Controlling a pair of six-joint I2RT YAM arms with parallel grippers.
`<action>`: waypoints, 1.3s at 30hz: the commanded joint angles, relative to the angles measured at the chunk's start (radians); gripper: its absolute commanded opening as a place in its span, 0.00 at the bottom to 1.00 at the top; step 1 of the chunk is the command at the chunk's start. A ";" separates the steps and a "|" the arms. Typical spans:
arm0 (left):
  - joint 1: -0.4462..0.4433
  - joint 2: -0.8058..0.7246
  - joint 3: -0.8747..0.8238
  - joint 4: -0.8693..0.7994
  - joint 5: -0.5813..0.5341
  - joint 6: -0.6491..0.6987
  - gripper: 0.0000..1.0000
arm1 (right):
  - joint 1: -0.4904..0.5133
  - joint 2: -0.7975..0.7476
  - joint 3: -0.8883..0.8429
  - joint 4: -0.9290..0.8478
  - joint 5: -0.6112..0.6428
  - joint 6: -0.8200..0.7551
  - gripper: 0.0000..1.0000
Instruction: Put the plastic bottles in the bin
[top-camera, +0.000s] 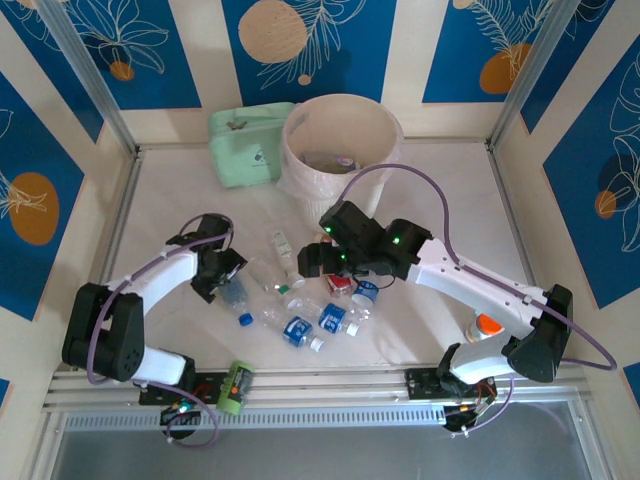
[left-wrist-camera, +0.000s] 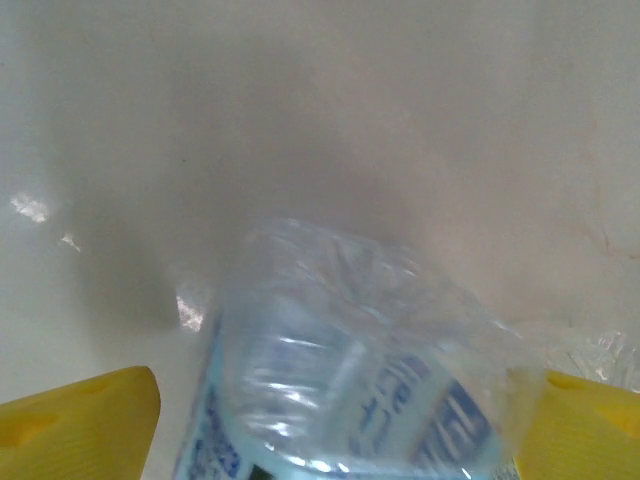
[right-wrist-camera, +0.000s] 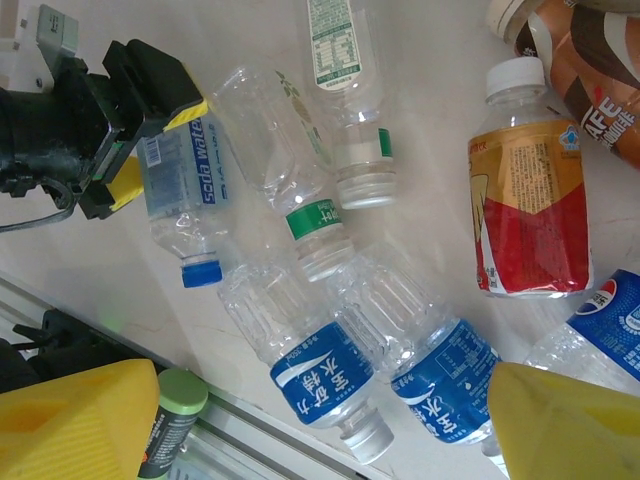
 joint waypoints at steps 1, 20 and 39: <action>0.012 0.023 -0.009 0.016 0.001 -0.007 0.85 | 0.008 0.004 0.031 -0.028 0.009 -0.017 0.86; 0.021 -0.108 0.045 -0.051 -0.038 0.120 0.58 | 0.003 -0.023 0.059 -0.019 0.024 -0.008 0.86; 0.020 -0.379 0.220 0.628 0.418 0.046 0.53 | -0.092 0.123 0.395 0.095 -0.325 -0.045 0.89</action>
